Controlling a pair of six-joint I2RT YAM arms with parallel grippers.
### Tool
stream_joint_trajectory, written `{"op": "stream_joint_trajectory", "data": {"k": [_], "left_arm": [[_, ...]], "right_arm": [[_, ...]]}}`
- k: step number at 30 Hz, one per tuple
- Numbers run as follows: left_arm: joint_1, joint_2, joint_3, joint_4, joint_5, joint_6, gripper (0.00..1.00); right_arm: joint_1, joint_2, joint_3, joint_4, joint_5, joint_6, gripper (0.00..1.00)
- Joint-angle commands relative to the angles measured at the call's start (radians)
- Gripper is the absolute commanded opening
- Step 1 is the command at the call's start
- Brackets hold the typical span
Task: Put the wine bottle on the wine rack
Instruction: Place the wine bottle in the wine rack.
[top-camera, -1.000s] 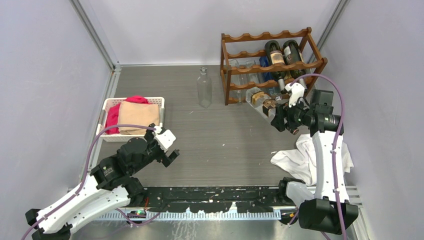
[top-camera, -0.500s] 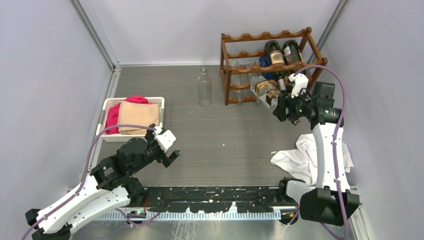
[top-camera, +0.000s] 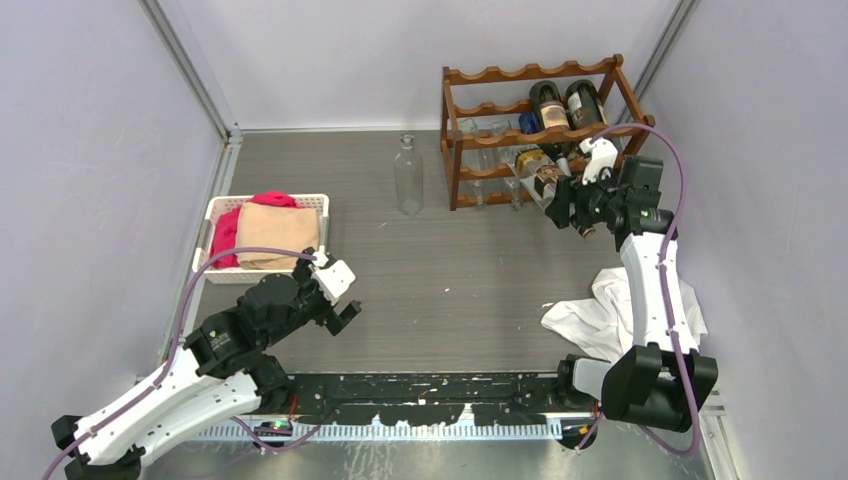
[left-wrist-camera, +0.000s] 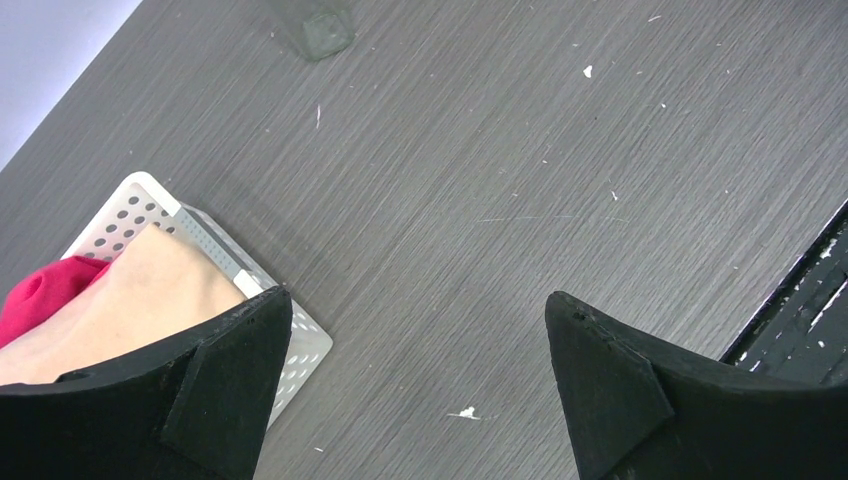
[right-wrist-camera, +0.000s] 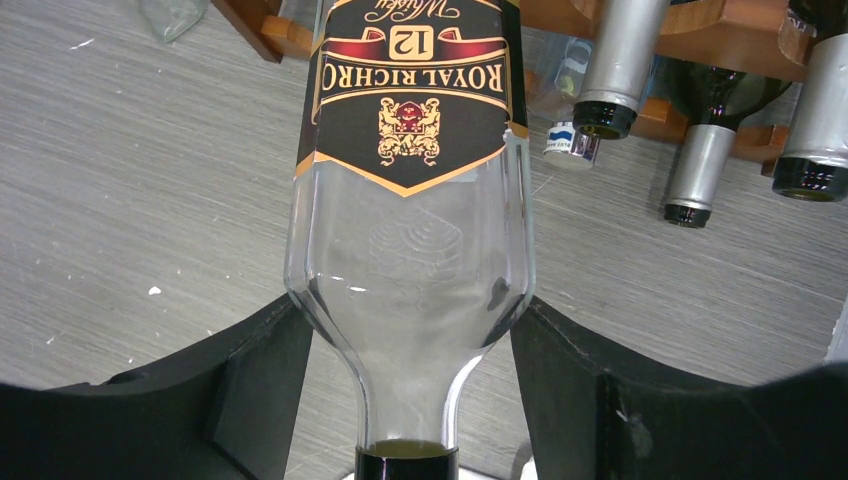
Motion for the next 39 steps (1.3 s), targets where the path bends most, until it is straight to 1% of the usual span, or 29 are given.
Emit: {"op": "stream_joint_trajectory", "data": {"k": [1,8,15,18,23,31,39], "left_arm": [[0.008,0.003,0.003,0.045,0.018,0.010,0.96],[0.018,0.022,0.003,0.047,0.025,0.014,0.96],[0.027,0.037,0.002,0.052,0.023,0.018,0.96],[0.033,0.043,0.001,0.051,0.027,0.019,0.96],[0.037,0.049,-0.002,0.053,0.033,0.020,0.96],[0.040,0.059,-0.005,0.050,0.031,0.023,0.96],[0.049,0.081,-0.004,0.052,0.034,0.028,0.96]], "right_arm": [[-0.002,-0.021,-0.006,0.299,-0.039,0.038,0.01],[0.016,0.008,-0.075,0.478,-0.007,0.096,0.01],[0.059,0.066,-0.084,0.604,0.050,0.153,0.01],[0.083,0.097,-0.090,0.692,0.085,0.175,0.01],[0.132,0.155,-0.076,0.778,0.143,0.204,0.01],[0.189,0.264,-0.056,0.971,0.274,0.282,0.01],[0.198,0.340,-0.023,1.051,0.349,0.340,0.01]]}}
